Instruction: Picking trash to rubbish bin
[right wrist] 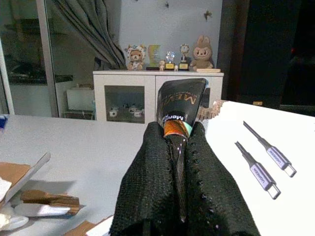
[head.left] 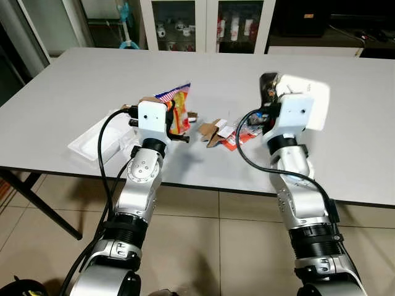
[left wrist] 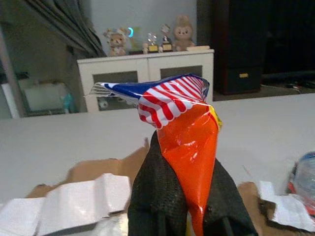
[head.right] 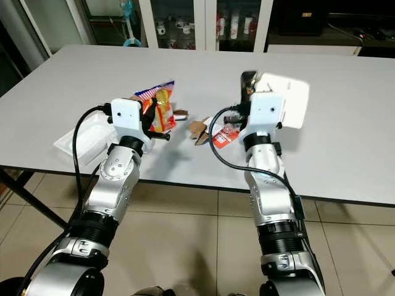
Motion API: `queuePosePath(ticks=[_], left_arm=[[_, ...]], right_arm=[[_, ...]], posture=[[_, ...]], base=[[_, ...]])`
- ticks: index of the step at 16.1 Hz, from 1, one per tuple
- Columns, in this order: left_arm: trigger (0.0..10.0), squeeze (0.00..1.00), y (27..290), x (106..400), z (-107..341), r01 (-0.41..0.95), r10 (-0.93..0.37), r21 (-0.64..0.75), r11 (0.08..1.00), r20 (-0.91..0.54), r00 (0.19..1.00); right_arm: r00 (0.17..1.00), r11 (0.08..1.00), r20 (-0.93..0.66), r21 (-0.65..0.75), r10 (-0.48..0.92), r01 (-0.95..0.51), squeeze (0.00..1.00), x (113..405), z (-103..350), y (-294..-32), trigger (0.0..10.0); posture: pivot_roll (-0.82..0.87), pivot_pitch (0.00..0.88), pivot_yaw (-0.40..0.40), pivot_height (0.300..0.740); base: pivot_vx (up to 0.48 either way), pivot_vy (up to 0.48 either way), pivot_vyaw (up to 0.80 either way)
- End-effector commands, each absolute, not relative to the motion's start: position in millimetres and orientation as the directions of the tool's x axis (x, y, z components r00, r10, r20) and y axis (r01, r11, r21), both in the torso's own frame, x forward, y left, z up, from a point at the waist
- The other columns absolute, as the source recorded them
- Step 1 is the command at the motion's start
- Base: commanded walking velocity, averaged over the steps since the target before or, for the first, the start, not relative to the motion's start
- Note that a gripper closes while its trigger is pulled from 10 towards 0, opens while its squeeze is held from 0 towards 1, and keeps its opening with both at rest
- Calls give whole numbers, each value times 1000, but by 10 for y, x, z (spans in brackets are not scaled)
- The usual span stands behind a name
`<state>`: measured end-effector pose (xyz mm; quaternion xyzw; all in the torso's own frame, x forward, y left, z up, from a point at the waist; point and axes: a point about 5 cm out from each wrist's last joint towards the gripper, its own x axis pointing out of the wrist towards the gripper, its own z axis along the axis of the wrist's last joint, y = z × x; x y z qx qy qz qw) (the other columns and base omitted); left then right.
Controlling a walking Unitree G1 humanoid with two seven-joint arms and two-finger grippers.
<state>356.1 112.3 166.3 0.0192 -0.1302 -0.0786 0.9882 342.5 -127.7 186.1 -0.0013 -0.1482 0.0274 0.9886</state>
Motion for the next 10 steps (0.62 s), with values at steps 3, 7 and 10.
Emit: queuePosePath(ticks=[3,7,10], left_arm=[[10000,0,1237,3560,1616,90,-112,97,991,255,960],[10000,0,1224,3534,1537,88,-107,88,992,244,964],[10000,0,1207,3511,1517,93,-110,81,992,245,963]], right_arm=[[951,999,305,-7,53,-53,0,3421,1813,-1240,10000],[954,998,294,-13,58,-57,0,3434,1759,-1226,10000],[955,998,292,8,55,-60,0,3438,1751,-1224,10000]], posture=[[-23,19,75,740],[-22,16,72,740],[-19,15,72,740]], base=[[0,0,0],[0,0,0],[0,0,0]])
